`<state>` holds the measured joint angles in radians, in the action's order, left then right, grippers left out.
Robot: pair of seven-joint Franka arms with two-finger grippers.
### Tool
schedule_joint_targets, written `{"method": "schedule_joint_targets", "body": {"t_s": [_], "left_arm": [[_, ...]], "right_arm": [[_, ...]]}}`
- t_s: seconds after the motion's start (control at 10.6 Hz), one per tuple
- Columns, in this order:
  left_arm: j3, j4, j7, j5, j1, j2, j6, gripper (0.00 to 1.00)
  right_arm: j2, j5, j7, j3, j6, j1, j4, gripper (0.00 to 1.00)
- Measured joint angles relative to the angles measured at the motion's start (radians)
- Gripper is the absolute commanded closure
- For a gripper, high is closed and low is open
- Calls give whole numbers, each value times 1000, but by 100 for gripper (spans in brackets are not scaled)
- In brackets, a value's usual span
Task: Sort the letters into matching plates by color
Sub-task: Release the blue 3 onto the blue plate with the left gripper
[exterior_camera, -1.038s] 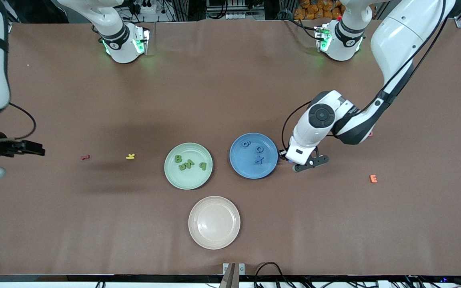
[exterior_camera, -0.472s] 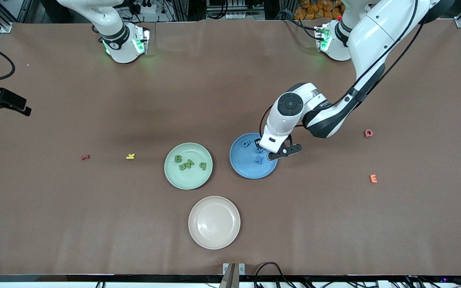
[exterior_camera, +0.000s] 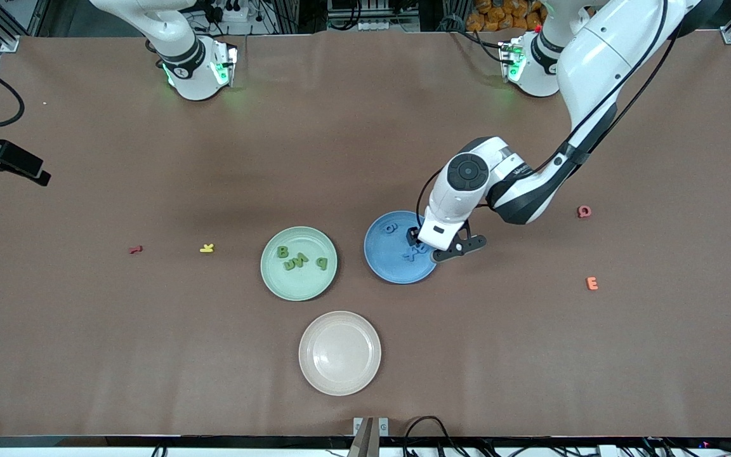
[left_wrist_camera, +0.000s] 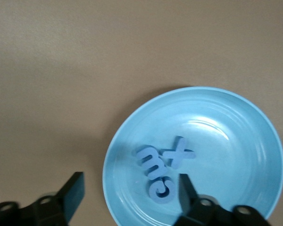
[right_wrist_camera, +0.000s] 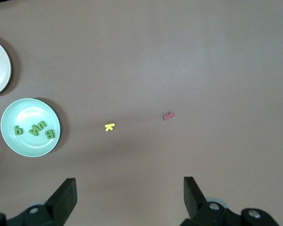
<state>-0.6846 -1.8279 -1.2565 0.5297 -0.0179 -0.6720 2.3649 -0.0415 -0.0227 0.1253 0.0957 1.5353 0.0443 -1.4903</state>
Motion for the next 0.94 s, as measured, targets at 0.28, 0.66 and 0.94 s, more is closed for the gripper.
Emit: {"method": "schedule_joint_targets", "body": {"t_s": [0.28, 0.66, 0.94], "left_arm": [[3, 24, 200, 0, -58, 11, -136, 0], [-8, 39, 536, -10, -186, 85, -323, 0], [-36, 23, 634, -48, -231, 148, -452, 0]], "right_arm": [[0, 22, 0, 2, 4, -1, -2, 0], [3, 24, 3, 1, 4, -1, -2, 0], [4, 24, -6, -1, 4, -1, -2, 0]]}}
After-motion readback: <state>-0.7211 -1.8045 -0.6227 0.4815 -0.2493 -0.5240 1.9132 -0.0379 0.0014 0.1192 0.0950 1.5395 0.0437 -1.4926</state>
